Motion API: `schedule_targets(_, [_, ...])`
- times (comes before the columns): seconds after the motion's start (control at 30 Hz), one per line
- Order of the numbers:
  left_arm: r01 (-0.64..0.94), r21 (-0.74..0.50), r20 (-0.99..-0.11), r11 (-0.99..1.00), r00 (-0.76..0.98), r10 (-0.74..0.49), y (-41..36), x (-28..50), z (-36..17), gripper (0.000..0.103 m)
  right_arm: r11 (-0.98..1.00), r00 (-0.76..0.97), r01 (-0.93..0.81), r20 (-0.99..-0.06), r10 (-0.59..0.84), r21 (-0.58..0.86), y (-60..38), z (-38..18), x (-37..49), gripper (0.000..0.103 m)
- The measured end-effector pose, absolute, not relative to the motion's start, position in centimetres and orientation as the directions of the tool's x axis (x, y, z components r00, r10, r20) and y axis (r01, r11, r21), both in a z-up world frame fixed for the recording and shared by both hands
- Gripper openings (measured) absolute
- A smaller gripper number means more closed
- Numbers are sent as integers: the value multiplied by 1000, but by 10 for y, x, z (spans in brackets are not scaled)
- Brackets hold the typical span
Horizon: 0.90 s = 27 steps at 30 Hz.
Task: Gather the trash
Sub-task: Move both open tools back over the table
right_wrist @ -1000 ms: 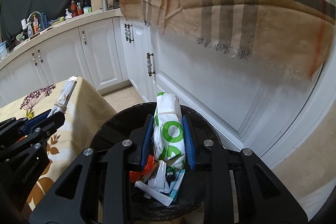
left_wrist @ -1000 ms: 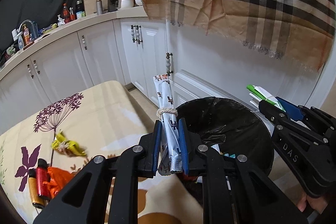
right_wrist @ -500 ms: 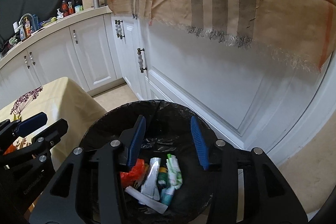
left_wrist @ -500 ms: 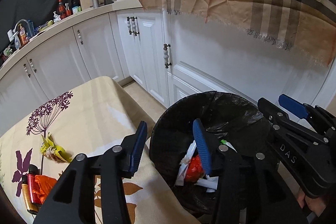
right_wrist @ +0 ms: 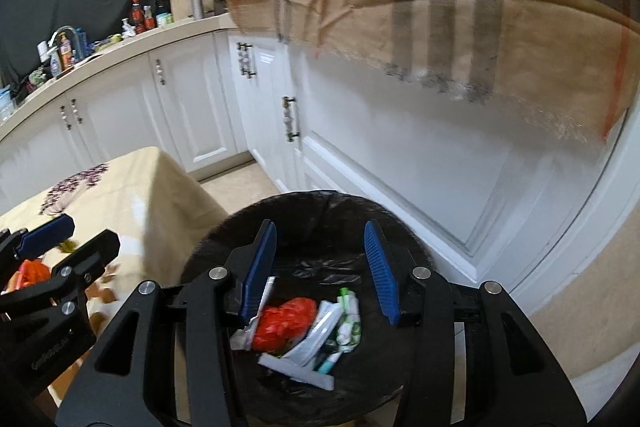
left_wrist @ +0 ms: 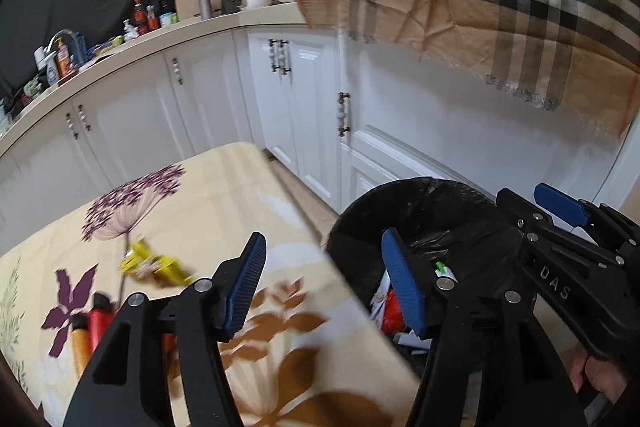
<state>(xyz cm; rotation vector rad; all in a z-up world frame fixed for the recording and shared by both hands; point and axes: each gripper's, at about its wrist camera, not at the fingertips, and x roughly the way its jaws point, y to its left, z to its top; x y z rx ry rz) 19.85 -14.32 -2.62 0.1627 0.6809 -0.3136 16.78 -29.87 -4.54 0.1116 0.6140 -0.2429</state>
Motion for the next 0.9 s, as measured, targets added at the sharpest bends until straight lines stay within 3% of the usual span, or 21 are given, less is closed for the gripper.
schedule_targets(0.8, [-87, 47, -648, 995, 755, 97, 71, 143, -25, 60, 990, 783, -136, -610, 123, 25, -104, -38, 176, 46])
schedule_targets(0.9, [-130, 44, -657, 991, 743, 126, 93, 139, -29, 60, 986, 773, -168, -619, 142, 17, -86, -39, 177, 53])
